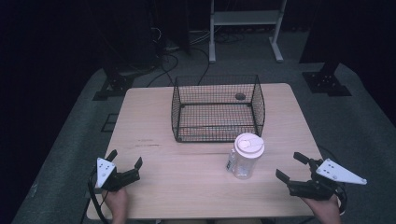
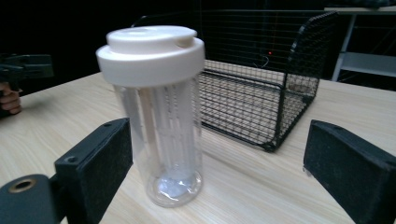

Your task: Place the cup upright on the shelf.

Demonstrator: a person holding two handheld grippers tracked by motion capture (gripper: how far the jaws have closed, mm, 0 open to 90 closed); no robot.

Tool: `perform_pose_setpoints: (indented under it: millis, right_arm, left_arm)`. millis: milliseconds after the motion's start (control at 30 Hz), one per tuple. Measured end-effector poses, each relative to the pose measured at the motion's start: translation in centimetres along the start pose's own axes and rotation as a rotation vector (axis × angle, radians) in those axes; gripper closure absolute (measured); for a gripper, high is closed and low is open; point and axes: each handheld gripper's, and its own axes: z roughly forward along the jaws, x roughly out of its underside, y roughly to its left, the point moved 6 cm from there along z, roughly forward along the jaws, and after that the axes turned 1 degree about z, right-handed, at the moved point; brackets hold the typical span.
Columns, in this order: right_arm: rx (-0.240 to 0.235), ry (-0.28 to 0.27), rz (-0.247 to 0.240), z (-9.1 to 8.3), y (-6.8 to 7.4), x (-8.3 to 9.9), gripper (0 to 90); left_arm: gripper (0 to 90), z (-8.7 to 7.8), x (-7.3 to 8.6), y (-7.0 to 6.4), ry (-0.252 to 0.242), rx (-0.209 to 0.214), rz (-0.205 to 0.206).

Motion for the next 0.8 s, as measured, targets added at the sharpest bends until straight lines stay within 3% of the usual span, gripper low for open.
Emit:
perform_pose_setpoints:
  millis: [433, 800]
  right_arm:
    - [-0.082, 0.022, -0.038, 2.2, 2.9, -2.1, 7.0]
    - [-0.124, 0.055, -0.045, 4.4, 2.5, -2.5, 6.9]
  left_arm:
    - [0.0, 0.0, 0.0, 0.0, -0.004, 0.000, 0.000]
    - [0.0, 0.0, 0.0, 0.0, -0.005, 0.000, 0.002]
